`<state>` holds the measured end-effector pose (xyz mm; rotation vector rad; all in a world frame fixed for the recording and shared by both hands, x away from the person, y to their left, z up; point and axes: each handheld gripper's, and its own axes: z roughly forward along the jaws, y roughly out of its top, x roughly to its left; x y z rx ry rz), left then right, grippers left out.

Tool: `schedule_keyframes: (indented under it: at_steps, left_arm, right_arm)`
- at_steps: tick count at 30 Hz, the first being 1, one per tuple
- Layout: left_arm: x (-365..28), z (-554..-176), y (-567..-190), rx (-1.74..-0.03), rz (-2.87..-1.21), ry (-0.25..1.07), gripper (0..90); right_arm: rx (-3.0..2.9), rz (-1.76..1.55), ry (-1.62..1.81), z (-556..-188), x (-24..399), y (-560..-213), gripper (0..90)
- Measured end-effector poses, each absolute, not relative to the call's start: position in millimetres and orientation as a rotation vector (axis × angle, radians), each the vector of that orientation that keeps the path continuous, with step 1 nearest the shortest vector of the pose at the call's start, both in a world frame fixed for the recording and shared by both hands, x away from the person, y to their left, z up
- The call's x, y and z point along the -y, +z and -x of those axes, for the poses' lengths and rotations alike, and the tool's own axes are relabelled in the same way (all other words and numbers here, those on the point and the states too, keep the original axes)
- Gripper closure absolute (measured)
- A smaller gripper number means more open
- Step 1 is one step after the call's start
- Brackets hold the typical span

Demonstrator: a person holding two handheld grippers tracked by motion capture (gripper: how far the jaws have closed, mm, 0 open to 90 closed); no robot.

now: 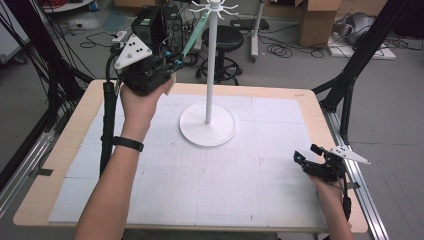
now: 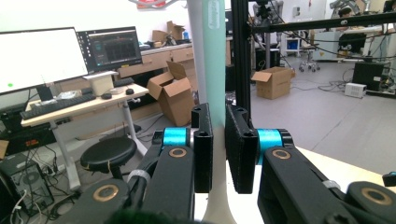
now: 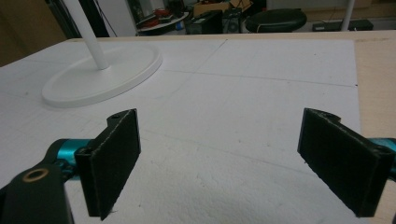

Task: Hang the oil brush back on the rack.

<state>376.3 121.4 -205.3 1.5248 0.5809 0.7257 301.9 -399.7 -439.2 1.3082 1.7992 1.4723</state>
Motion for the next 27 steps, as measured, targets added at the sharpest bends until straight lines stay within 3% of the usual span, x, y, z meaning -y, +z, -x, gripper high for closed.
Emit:
schedule_keyframes:
  at_steps: [4, 5, 6, 7, 8, 12, 17, 27]
  left_arm:
    - [-121.0, -379.8, -207.6, -0.593, -1.536, 0.712, 79.3]
    - [-120.6, -380.7, -208.4, -0.595, -1.540, 0.707, 71.4]
    - [-120.4, -382.0, -209.1, -0.603, -1.546, 0.697, 71.4]
    - [-120.5, -383.7, -210.6, -0.618, -1.555, 0.672, 54.6]
    - [-120.5, -384.3, -211.7, -0.629, -1.565, 0.663, 54.6]
    - [-123.8, -381.5, -220.1, -0.637, -1.594, 0.652, 39.2]
    - [-139.5, -374.3, -238.6, -0.635, -1.622, 0.599, 28.0]
    - [-182.3, -347.0, -296.3, -0.647, -1.705, 0.610, 19.2]
  right_arm:
    - [-1.802, -1.309, 1.469, -302.1, 399.6, -439.5, 12.2]
    - [-1.804, -1.311, 1.465, -302.0, 399.8, -439.5, 12.2]
    - [-1.804, -1.311, 1.465, -302.0, 399.8, -439.5, 12.2]
    - [-1.804, -1.311, 1.467, -301.9, 399.7, -439.5, 12.3]
    - [-1.804, -1.311, 1.467, -301.9, 399.7, -439.5, 12.3]
    - [-1.805, -1.304, 1.468, -302.2, 399.6, -439.6, 12.3]
    - [-1.811, -1.311, 1.463, -301.9, 398.8, -439.5, 12.3]
    - [-1.817, -1.301, 1.455, -302.3, 397.0, -440.2, 12.3]
